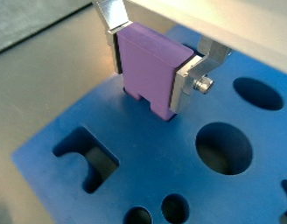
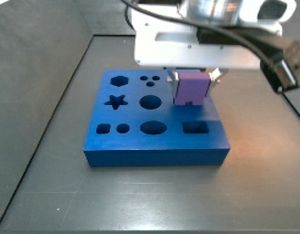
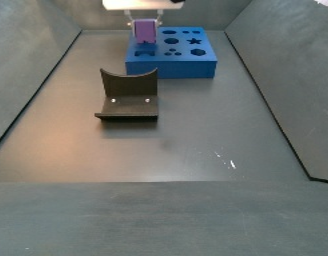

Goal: Insert the double-square object.

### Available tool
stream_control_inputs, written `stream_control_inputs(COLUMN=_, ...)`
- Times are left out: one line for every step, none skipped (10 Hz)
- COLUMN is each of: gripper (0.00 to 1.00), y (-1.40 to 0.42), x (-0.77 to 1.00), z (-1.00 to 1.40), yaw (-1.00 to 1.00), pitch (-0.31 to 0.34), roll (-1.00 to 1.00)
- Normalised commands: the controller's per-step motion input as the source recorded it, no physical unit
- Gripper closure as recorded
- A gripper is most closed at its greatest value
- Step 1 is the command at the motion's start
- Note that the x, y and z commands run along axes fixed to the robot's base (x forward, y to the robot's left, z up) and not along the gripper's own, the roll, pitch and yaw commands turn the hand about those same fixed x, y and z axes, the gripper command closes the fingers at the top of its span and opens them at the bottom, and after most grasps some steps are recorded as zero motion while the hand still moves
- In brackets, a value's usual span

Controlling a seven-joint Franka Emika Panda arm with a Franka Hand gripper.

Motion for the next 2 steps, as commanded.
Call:
stream_control_inputs(gripper=1.00, y=0.00, x=0.01, z=-0.27, yaw=0.00, pitch=-0.054, roll=-0.10)
stream_control_inputs(gripper=1.00, y=0.00, x=0.00, z=-0.09, yaw=0.00, pitch=0.000, roll=0.00)
